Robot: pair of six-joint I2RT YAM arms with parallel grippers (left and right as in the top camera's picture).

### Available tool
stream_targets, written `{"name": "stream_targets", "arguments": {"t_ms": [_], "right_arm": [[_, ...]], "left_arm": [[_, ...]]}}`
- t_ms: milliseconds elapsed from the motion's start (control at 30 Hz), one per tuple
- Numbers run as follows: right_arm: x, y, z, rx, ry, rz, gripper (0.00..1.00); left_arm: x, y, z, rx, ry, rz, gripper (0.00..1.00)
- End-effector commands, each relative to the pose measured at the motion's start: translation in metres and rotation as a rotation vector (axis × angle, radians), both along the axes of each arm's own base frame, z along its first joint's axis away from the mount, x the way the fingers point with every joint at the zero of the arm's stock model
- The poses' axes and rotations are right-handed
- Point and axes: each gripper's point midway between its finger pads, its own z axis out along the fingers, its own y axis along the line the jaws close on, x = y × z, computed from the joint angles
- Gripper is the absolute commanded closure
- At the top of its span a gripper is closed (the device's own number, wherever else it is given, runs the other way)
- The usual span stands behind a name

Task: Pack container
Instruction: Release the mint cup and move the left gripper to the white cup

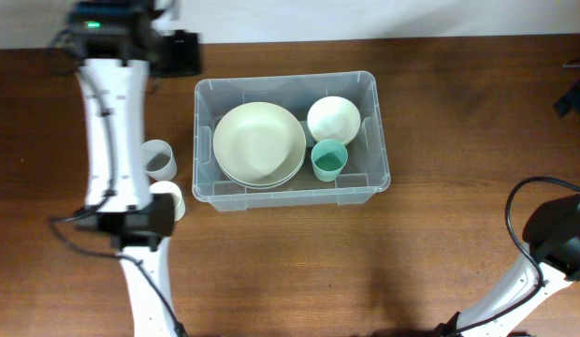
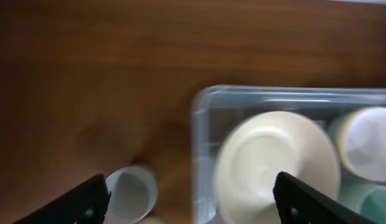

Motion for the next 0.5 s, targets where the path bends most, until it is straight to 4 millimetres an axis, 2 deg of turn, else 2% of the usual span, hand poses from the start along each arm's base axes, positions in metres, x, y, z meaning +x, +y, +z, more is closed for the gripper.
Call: {"name": "stream_targets", "arguments": {"t_ms": [0,100,167,333,467], "right_arm": [[-0.002,-0.005,-0.006,0.0,0.019,-0.014,0.01],[-0.002,-0.005,-0.006,0.0,0.019,-0.014,0.01],[-0.002,-0.005,-0.006,0.0,0.019,-0.014,0.01],[-0.002,-0.005,-0.006,0.0,0.019,-0.014,0.01],[-0.002,-0.005,-0.006,0.0,0.019,-0.014,0.01]], "left_arm": [[-0.023,0.042,0.009,-0.01,0.036,0.136,0.13],[-0.043,0.076,-0.011,-0.026,0.135,0.245,0.13],[-0.057,0.091,-0.026,-0.047,0.207,0.311,0.13],[-0.086,0.107,-0.073,-0.1,0.397,0.366,0.13],[-0.1,0.118,-0.105,-0.114,0.493,0.402,0.14]]}}
